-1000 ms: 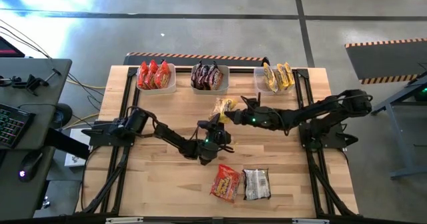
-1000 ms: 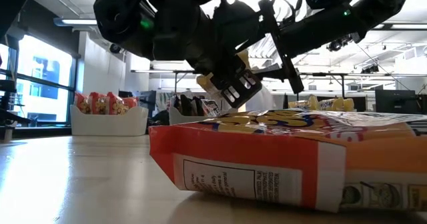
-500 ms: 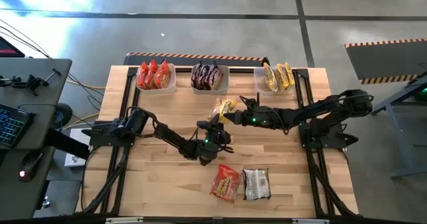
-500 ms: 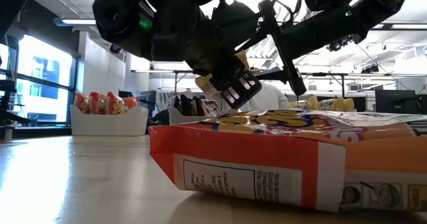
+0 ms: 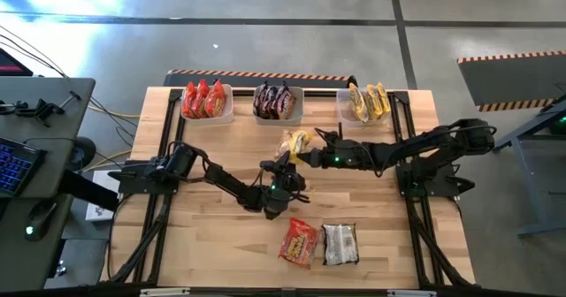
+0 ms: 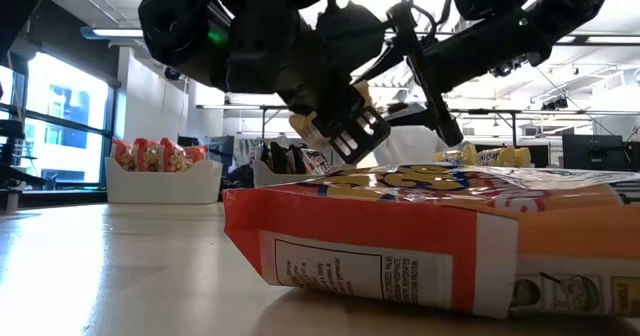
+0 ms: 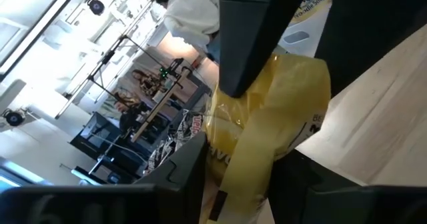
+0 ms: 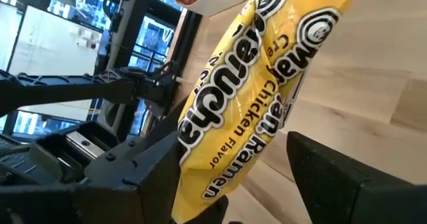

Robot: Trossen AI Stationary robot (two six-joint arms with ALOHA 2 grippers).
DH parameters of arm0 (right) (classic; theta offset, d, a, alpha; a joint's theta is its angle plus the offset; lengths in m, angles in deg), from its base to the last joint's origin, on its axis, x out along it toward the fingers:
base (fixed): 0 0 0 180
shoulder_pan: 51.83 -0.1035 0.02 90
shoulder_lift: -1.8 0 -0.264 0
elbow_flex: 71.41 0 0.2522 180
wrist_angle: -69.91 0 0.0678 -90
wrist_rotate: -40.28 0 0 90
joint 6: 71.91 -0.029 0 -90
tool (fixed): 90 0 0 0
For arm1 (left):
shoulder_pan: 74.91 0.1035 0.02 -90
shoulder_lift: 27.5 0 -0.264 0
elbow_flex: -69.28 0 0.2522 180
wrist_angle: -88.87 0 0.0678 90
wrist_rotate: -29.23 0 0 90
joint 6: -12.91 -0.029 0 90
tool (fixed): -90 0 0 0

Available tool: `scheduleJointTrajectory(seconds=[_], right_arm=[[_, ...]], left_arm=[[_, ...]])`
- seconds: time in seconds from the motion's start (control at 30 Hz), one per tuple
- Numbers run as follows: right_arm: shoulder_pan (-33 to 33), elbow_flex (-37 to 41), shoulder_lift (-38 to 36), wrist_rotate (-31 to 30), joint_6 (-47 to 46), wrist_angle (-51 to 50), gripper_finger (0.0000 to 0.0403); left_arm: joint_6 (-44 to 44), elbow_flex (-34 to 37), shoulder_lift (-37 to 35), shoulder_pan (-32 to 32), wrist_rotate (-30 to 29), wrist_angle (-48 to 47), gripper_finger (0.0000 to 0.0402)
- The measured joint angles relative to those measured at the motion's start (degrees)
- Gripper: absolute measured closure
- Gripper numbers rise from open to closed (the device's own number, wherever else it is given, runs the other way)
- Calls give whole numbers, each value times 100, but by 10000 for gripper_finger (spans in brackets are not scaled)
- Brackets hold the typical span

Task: Sort Maruchan noodles
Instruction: Put the yellow noodle pack into the transparent bin

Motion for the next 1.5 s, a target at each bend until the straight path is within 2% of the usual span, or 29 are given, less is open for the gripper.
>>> scheduleJointTrajectory(seconds=[0.3,0.53,0.67,0.83,0.93,1.03,1.1,1.3,1.5], right_arm=[[282,32,40,-85,-93,404,157],[376,34,73,265,-190,457,157],[380,31,38,672,457,225,157],[550,27,-513,1120,1493,-698,159],[553,27,-1197,898,2178,-1549,160],[373,27,-1777,304,2427,-2442,160],[171,68,-1992,-123,2498,-2625,160],[-201,603,-1997,-656,2697,-1867,160],[-511,1253,-1885,-710,2661,-838,160]], left_arm=[[304,0,-2,-52,124,24,292],[276,-4,-24,-85,231,11,314],[236,-3,-22,-130,338,-18,324],[342,194,-17,-266,420,0,344],[573,464,-17,-306,415,-1,361],[917,775,-17,-315,436,14,372],[1106,918,-17,-328,546,-5,381],[1409,973,-11,-425,1035,-7,400],[1172,973,-11,-617,1182,-19,401]])
